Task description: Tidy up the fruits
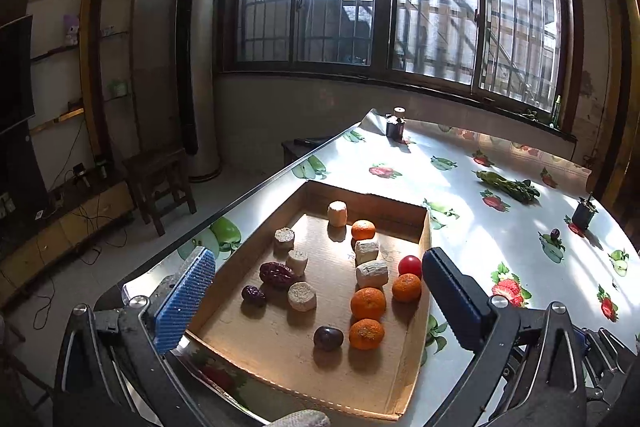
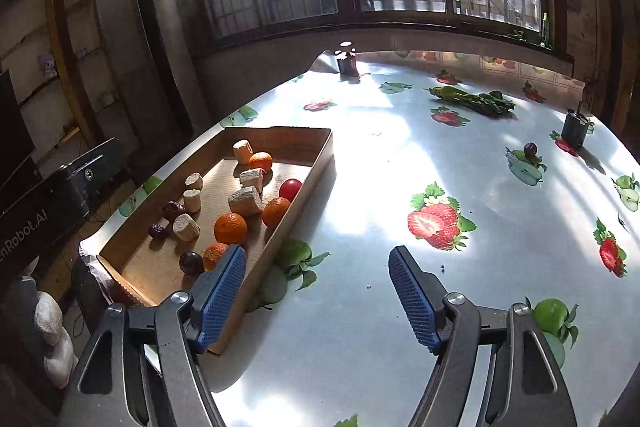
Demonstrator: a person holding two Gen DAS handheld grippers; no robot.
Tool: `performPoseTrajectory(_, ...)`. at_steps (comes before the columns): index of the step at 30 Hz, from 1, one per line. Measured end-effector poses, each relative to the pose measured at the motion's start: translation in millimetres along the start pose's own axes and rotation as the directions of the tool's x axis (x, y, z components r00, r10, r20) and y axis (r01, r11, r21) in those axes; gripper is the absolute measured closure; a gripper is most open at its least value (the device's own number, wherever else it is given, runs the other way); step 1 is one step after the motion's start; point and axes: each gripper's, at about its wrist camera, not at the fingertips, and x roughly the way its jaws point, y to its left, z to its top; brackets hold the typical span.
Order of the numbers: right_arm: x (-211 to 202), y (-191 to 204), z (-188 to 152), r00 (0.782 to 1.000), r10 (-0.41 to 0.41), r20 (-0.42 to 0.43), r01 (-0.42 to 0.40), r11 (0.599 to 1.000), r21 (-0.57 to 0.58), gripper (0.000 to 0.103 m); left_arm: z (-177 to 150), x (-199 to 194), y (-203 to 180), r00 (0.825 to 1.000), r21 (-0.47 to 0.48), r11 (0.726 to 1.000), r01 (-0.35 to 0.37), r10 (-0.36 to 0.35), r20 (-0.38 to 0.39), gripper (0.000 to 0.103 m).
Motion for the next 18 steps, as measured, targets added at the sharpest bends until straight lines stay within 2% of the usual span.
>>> performPoseTrajectory(11, 5, 5, -5, 1.0, -0.015, -0.016, 0.015, 1.0, -0.015, 0.02, -10, 15, -4, 0.996, 0.016, 1.0, 0.026, -0.025, -0.087, 0.0)
performPoseTrajectory(18, 11, 8, -8, 0.999, -0.031, -0.033, 0.031, 0.999, -0.023, 0.019, -16, 21, -5, 0.992, 0.027, 0.999, 0.041, -0.038, -0.117, 0.0)
